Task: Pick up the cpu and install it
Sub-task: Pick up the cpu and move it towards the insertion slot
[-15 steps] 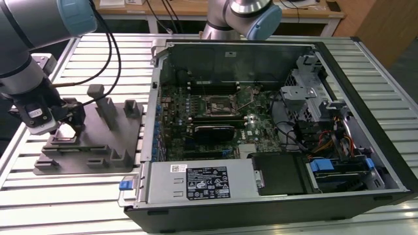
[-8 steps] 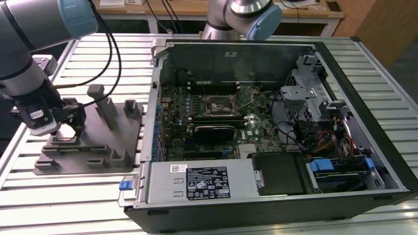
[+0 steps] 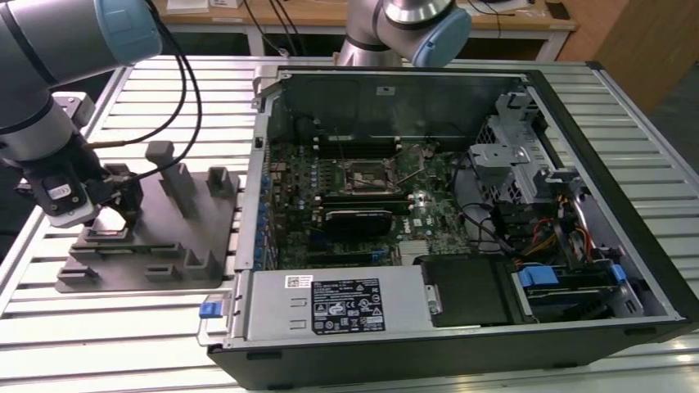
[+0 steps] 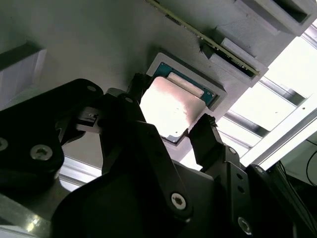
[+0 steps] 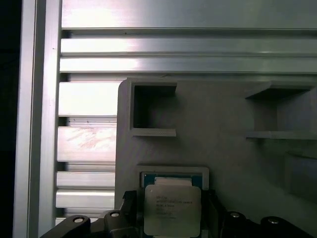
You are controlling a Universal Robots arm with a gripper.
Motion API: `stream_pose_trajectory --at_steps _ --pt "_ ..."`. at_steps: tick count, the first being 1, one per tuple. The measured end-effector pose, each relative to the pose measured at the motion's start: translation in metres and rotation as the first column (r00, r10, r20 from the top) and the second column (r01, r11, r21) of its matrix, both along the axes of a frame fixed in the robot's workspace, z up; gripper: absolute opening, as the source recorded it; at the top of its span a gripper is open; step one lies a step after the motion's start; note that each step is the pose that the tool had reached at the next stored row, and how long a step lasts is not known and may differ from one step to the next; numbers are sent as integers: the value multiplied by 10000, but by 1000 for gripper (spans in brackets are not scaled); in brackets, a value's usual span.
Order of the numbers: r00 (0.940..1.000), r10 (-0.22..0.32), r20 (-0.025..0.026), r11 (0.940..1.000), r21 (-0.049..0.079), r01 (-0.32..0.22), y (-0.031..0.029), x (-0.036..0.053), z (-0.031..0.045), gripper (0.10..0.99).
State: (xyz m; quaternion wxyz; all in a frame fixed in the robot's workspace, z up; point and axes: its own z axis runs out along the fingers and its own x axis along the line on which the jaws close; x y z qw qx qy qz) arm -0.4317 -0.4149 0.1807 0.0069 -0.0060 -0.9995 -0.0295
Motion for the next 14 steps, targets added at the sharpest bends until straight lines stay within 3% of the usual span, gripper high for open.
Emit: stream_pose_trajectory --at_steps 6,7,8,14 --pt "10000 0 0 10000 0 0 0 -1 -1 647" --pt "10000 -1 -2 10000 0 1 0 -1 -1 635" --pt "10000 -1 -2 10000 -1 1 0 -1 -1 569" --pt "10000 -1 2 10000 1 1 0 0 1 545"
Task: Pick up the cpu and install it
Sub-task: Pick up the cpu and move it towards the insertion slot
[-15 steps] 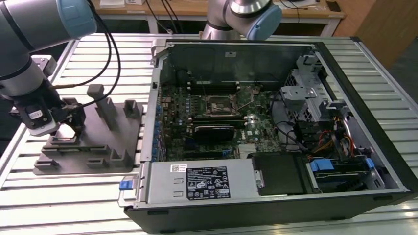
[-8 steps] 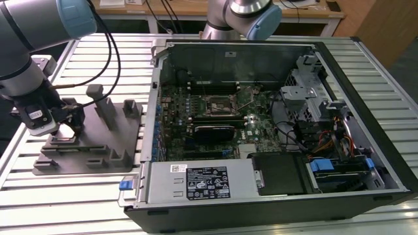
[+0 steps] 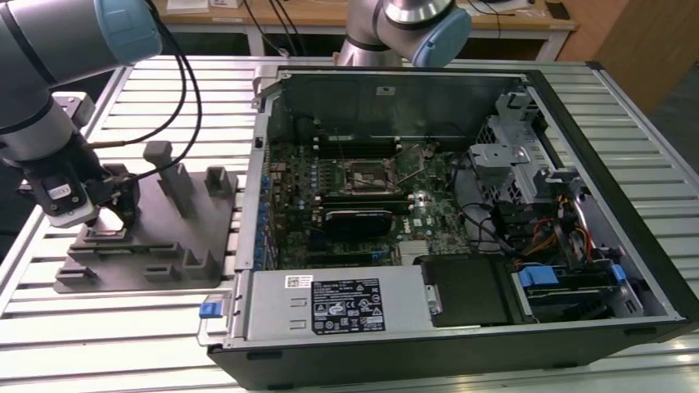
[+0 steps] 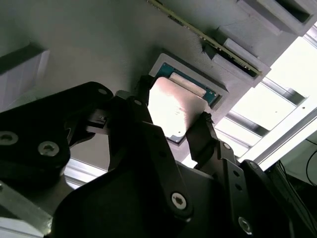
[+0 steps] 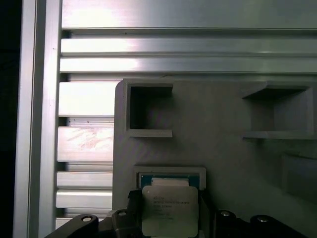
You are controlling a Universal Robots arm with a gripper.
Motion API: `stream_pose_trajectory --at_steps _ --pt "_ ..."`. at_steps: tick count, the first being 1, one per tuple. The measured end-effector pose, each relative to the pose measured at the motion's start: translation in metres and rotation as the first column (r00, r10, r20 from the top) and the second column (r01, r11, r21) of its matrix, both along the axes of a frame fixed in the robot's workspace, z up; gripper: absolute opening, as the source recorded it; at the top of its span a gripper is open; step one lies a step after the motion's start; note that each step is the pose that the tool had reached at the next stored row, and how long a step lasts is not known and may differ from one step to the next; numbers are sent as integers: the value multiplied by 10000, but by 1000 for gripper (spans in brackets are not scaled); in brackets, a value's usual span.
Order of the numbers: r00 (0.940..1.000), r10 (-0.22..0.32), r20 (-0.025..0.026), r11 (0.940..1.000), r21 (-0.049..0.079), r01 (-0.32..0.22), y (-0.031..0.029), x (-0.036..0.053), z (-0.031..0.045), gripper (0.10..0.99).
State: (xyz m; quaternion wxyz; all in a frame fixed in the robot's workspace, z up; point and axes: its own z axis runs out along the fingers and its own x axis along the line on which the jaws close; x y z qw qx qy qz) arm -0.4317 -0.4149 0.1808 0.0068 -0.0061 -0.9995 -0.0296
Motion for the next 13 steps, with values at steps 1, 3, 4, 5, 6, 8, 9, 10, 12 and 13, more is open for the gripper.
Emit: stream_pose_trajectory --at_steps 1,3,4,5,6,8,9,10,12,13 --pt "10000 1 4 10000 2 -1 0 0 8 545" --pt "10000 1 -1 10000 -1 -1 0 0 36 545" --pt "10000 1 -2 10000 -1 -1 0 0 50 545" --pt "10000 0 -1 10000 0 0 0 0 62 545" --pt "10000 0 -1 10000 -1 0 0 0 76 545" --pt "10000 0 -1 10000 0 0 0 0 108 545" --pt "10000 0 -1 10000 -1 0 0 0 125 545" --pt "10000 0 -1 10000 -1 0 0 0 141 545" --pt "10000 0 -1 10000 -1 0 0 0 173 545" --pt "10000 1 -2 10000 -1 -1 0 0 191 545"
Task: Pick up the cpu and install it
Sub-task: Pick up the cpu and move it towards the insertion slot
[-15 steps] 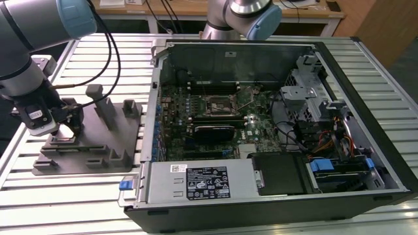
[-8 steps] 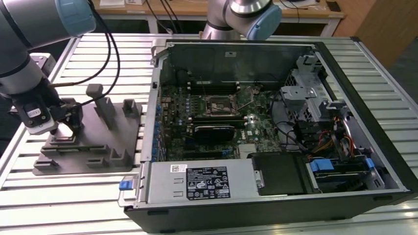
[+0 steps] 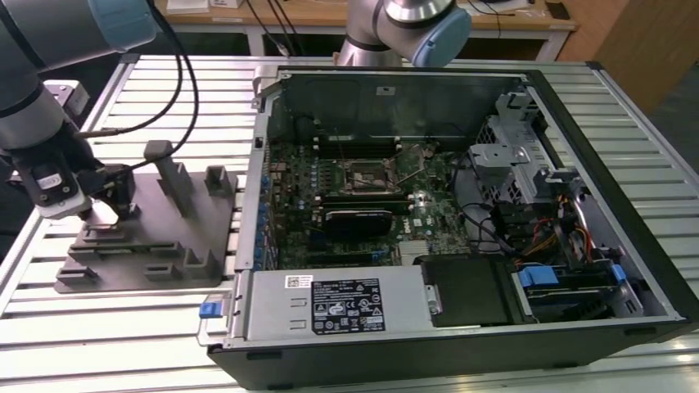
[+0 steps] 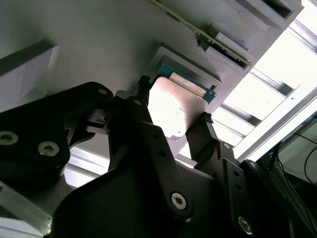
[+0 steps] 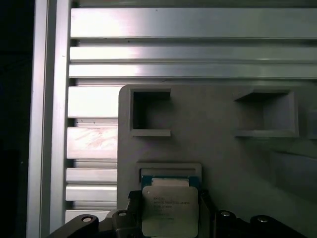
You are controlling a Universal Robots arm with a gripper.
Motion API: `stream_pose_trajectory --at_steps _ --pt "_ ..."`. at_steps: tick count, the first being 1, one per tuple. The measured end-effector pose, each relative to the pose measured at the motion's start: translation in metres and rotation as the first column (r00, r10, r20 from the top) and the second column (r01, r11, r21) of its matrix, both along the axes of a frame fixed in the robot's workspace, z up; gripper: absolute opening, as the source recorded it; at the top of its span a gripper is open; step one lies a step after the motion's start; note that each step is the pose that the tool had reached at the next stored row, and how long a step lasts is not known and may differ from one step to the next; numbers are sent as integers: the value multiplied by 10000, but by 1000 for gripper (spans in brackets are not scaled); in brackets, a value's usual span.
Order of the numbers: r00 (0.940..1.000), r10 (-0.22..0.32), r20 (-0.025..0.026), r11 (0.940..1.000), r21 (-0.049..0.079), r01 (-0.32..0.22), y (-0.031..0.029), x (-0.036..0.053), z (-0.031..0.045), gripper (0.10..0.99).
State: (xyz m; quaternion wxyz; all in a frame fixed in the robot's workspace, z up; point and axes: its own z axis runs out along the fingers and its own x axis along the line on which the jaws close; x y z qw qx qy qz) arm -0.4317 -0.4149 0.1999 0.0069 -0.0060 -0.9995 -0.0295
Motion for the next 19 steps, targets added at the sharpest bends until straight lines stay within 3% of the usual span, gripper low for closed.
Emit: stream_pose_trajectory --at_steps 13,19 --pt "10000 0 2 10000 1 0 0 0 218 545" --pt "10000 0 2 10000 1 0 0 0 276 545"
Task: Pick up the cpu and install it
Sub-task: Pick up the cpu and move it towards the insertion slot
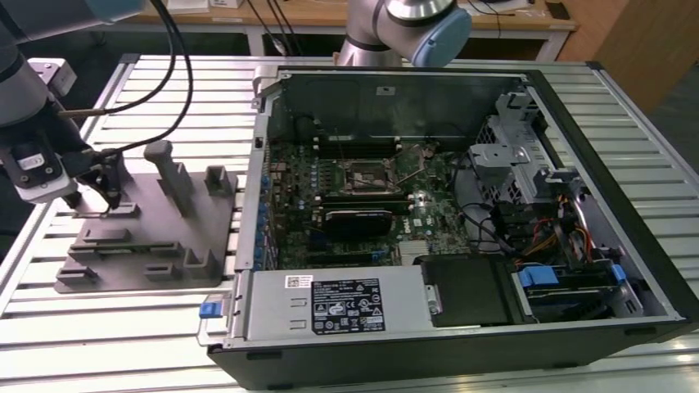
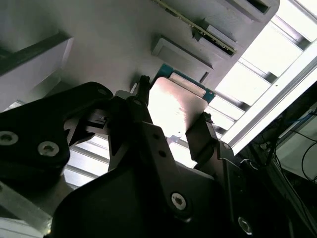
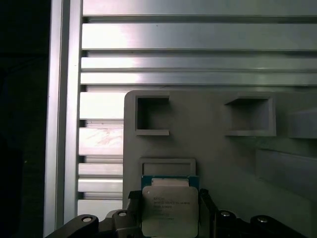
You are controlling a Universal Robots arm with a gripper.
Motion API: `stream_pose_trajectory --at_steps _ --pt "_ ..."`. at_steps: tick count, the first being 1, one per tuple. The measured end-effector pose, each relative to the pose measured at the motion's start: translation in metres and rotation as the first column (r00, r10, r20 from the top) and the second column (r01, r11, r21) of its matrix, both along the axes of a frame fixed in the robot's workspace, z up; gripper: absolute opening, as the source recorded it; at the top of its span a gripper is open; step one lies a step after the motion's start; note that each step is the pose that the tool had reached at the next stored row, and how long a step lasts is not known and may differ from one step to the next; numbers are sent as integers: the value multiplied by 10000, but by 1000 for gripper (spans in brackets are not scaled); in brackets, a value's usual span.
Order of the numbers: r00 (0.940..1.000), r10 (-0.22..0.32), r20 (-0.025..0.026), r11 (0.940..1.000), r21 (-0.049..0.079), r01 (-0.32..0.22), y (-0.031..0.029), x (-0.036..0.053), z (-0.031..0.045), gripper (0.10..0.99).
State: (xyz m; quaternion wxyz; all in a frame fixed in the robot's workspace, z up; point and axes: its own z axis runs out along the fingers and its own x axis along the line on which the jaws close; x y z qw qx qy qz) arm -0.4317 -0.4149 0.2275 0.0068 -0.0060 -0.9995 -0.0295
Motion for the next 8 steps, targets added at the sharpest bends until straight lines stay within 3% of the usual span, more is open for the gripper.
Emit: stream_pose_trajectory --at_steps 8 --pt "10000 0 1 10000 0 0 0 0 112 545"
